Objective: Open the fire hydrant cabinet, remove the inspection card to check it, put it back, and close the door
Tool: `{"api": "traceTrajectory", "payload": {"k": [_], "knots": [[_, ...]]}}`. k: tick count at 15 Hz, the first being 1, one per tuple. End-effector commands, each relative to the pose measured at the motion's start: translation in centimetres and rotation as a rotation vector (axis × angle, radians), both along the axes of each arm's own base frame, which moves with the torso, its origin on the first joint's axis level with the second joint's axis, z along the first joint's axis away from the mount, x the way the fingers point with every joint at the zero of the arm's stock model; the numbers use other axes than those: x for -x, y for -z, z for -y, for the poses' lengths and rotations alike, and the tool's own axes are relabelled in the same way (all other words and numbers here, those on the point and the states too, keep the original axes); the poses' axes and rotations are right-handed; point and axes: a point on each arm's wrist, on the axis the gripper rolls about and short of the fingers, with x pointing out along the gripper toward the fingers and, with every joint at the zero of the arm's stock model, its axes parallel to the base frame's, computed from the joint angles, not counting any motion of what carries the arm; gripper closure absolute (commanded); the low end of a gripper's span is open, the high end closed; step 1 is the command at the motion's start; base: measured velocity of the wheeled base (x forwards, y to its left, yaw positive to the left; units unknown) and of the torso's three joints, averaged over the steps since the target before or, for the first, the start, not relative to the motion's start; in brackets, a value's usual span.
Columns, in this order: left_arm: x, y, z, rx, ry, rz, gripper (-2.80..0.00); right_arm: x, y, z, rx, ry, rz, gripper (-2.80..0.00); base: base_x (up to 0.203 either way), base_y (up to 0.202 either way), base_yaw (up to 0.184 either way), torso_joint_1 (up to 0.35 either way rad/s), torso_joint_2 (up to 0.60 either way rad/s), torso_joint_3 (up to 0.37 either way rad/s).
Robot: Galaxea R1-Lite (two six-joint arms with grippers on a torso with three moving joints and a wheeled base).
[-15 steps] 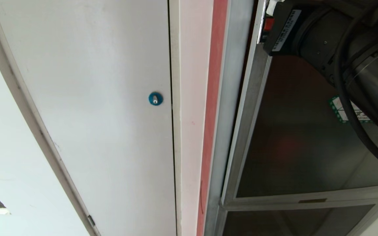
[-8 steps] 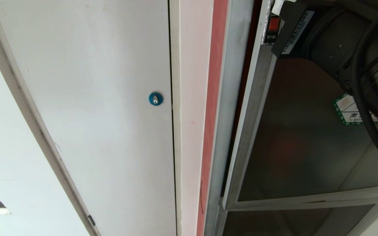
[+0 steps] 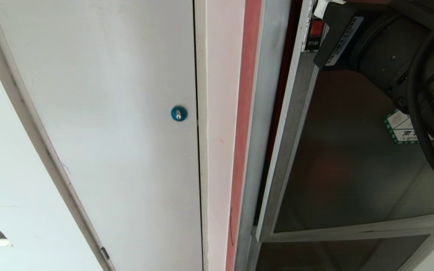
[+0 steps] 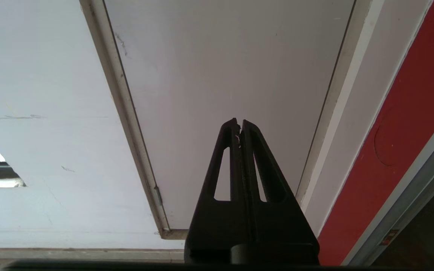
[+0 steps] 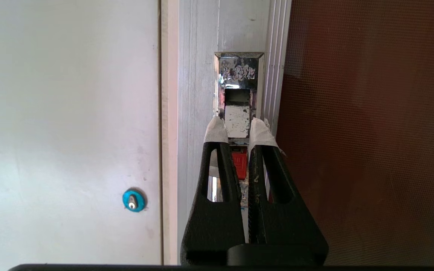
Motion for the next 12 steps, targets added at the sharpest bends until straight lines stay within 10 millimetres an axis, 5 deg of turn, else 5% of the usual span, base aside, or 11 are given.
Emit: {"api": "traceTrajectory", "payload": {"k": [1,2,12], "knots": [[-0.1,0.33,0.0,0.0,0.0,-0.013,0.0,-0.06,0.15,-0.07,0.005,0.005,-0.006,0.0,0.0,0.0,0.0,0.0,0.0,0.0],[-0.1,0.33,0.0,0.0,0.0,-0.013,0.0,-0.04,0.13,-0.08,0.004,0.004,-0.005,-2.8,0.0,0.0,0.0,0.0,0.0,0.0],[-0.1,0.33,0.0,0.0,0.0,-0.013,0.0,0.65,0.45,-0.52,0.013,-0.028,-0.012,-2.8,0.0,0.0,0.0,0.0,0.0,0.0]]}}
